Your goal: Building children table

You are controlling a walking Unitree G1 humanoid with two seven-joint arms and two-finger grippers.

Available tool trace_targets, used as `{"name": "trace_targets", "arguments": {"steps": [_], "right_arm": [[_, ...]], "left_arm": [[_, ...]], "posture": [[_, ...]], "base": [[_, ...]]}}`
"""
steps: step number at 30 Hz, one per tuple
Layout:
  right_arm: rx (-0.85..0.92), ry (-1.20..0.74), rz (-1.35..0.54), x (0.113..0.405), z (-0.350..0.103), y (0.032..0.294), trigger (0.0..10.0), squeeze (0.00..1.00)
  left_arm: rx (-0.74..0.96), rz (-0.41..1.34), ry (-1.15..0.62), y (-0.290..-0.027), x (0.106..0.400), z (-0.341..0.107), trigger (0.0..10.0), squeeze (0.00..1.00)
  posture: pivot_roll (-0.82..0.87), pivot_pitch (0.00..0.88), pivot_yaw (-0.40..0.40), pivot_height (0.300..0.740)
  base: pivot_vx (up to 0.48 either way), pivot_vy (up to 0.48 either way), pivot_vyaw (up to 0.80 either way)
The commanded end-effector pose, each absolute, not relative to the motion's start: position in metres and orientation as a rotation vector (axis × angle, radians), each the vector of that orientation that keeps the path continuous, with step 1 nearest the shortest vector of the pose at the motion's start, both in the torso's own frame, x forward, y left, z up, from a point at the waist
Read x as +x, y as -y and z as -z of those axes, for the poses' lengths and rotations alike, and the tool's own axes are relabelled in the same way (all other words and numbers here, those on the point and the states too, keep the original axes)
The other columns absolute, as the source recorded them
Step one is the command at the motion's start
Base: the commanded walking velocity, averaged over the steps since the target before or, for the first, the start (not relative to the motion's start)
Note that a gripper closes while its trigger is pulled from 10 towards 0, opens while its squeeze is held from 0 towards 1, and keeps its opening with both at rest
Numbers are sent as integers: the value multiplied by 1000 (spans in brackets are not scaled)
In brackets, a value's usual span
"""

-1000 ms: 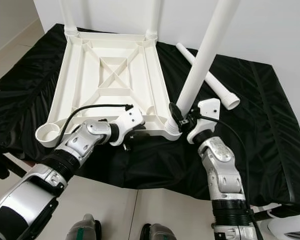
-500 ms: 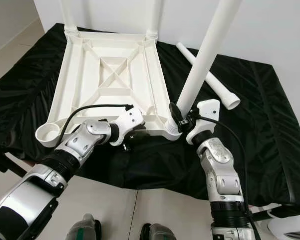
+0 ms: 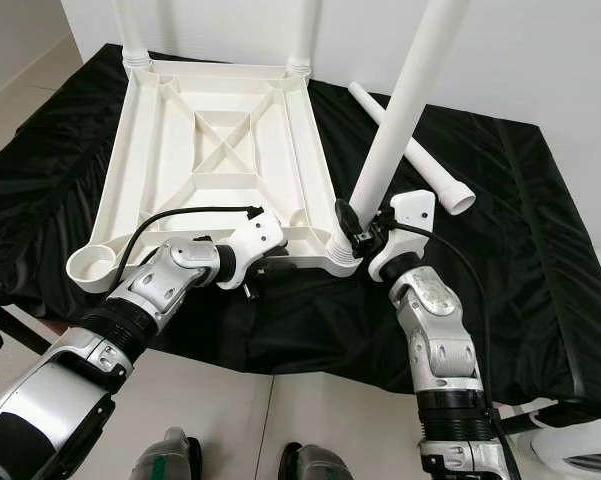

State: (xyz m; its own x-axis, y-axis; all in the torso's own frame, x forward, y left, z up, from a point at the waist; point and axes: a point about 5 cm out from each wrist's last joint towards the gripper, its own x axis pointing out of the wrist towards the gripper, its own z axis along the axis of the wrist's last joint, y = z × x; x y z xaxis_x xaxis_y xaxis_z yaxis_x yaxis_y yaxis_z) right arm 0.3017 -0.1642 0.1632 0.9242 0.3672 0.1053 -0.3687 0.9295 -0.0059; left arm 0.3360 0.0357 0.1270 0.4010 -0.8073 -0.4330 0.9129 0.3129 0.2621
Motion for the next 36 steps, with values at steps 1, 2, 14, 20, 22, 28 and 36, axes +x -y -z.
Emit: {"name": "trace_targets", "arguments": {"steps": [1, 2, 14, 20, 22, 28, 36], "right_arm": [[32, -36, -391, 300, -135, 158, 10000, 0], [32, -35, -391, 299, -134, 157, 10000, 0], [42, 6, -316, 291, -135, 153, 10000, 0], [58, 30, -257, 292, -139, 154, 10000, 0], [60, 36, -241, 293, -139, 154, 10000, 0], [60, 60, -194, 293, -142, 152, 10000, 0], [69, 91, -127, 293, -144, 142, 10000, 0]], "left_arm": [[534, 1161, -220, -31, 336, -132, 10000, 0], [534, 1160, -220, -32, 335, -131, 10000, 0], [537, 1158, -217, -33, 336, -132, 10000, 0], [539, 1160, -216, -32, 335, -132, 10000, 0], [539, 1160, -215, -32, 335, -132, 10000, 0], [540, 1159, -214, -32, 335, -133, 10000, 0], [543, 1157, -213, -32, 336, -133, 10000, 0]], "posture": [[29, 74, -64, 740], [30, 75, -65, 740], [26, 76, -61, 740], [26, 76, -62, 740], [26, 77, -63, 740], [29, 76, -65, 740], [34, 77, -67, 740]], "base": [[0, 0, 0], [0, 0, 0], [0, 0, 0], [0, 0, 0], [0, 0, 0], [0, 0, 0], [0, 0, 0]]}}
